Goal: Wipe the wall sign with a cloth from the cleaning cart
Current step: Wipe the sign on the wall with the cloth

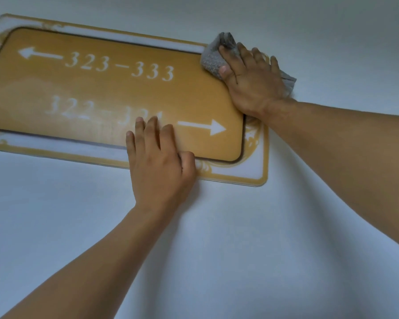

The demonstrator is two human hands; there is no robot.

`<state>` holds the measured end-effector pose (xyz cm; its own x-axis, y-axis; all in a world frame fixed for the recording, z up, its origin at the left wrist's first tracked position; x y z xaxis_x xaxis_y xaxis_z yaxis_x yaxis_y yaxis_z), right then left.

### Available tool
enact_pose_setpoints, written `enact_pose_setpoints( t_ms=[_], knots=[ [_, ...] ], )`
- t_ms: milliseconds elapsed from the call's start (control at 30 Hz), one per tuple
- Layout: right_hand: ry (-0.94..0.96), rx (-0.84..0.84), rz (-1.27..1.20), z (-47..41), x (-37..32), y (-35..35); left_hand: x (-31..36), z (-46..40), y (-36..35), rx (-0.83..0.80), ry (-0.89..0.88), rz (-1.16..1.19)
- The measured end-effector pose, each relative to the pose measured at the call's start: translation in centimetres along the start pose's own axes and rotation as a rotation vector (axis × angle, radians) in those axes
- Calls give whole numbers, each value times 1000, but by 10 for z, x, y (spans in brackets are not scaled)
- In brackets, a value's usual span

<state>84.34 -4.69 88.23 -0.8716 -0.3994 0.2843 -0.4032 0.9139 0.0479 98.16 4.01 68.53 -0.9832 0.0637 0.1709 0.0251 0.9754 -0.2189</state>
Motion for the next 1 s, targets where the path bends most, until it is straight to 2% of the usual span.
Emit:
enact_pose_setpoints(
  t_ms=[167, 467, 633, 900, 1000],
  knots=[
    [9, -24, -16, 24, -8, -1, -5, -2, 5, 50, 61, 28],
    [25, -51, -17, 77, -27, -3, -8, -1, -3, -38, 83, -66],
    [31, -45, 12, 104, -38, -3, -15, 6, -3, -115, 12, -100],
    [-3, -40, 21, 145, -63, -3, -33, 24, 13, -214, -218, -160],
    [34, -12, 37, 163, -80, -1, -39, 33, 17, -236, -231, -163]
  ],
)
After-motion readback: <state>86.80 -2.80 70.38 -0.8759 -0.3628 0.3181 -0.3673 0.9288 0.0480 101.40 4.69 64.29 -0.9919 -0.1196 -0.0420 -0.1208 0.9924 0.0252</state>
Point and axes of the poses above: each hand's wrist, its own z-axis away from the middle knuckle, its own y-axis out of the back of the hand, x = y × z, the point moved 9 cm from there along -z, towards the middle knuckle, and after that the axes turned 11 degrees about z, right-handed, at the moved point
